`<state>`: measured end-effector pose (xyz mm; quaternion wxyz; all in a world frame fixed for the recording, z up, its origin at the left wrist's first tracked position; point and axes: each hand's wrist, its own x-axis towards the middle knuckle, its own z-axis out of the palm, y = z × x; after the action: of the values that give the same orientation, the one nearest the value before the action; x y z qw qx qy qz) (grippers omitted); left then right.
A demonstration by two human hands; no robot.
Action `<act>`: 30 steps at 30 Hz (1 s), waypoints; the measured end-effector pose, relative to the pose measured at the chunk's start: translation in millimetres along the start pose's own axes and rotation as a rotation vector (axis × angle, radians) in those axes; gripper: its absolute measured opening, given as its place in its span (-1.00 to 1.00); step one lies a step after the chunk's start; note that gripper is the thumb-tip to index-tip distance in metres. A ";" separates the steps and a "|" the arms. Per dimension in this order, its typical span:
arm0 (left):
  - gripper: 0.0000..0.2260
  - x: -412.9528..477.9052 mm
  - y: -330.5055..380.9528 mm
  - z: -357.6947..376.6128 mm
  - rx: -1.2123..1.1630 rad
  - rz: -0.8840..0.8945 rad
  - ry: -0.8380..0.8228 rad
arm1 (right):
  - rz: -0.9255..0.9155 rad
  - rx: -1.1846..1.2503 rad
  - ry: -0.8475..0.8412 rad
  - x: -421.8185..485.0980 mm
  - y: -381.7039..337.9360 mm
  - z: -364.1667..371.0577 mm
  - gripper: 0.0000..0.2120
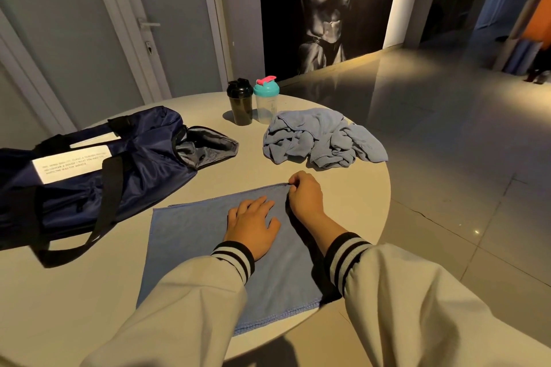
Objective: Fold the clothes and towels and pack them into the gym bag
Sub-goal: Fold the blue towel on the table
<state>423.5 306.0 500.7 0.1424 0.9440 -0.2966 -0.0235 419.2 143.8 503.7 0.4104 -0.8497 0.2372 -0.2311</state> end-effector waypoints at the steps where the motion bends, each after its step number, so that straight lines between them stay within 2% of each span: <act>1: -0.53 -0.1 0.1 -0.2 0.001 -0.002 -0.001 | -0.011 -0.011 -0.017 1.1 -0.3 -0.2 -0.78; 6: -0.53 -0.5 0.5 -0.5 -0.009 -0.008 -0.002 | 0.039 -0.036 -0.106 9.9 -2.2 3.0 -0.77; 10: -0.53 -0.2 1.8 -1.5 -0.003 -0.010 -0.008 | 0.039 0.009 -0.061 13.7 -2.8 0.8 -0.57; 14: -0.53 -0.4 2.4 -2.8 -0.006 -0.013 -0.009 | -0.030 -0.034 -0.081 17.0 -8.4 -5.2 -0.52; 17: -0.53 -1.6 3.5 -2.9 -0.011 -0.010 -0.005 | -0.001 -0.047 -0.040 20.2 -8.2 -4.4 -0.60; 19: -0.53 -1.9 3.4 -3.0 -0.020 -0.007 0.002 | 0.020 0.015 -0.027 20.2 -6.4 -3.1 -0.80; 20: -0.53 -1.9 3.1 -2.9 -0.023 -0.006 0.002 | 0.030 0.070 -0.022 18.8 -6.7 -3.5 -0.83; 21: -0.53 -1.8 2.9 -3.0 -0.021 -0.005 0.001 | 0.022 0.092 -0.022 17.6 -5.4 -3.7 -0.79; 24: -0.52 -0.4 2.9 -2.8 -0.009 -0.005 -0.009 | -0.105 -0.036 -0.015 10.6 -2.2 -2.9 -0.72; 27: -0.51 0.4 2.7 -1.5 0.010 -0.006 -0.017 | -0.232 -0.166 0.029 0.7 -1.3 1.1 -0.78; 30: -0.51 -0.4 1.8 -0.5 0.017 -0.004 -0.014 | -0.228 -0.351 -0.038 -7.4 -0.5 2.6 -0.71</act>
<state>422.3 304.9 501.7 0.1322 0.9456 -0.2958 -0.0280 415.0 150.0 501.1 0.2315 -0.9337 0.1683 -0.2153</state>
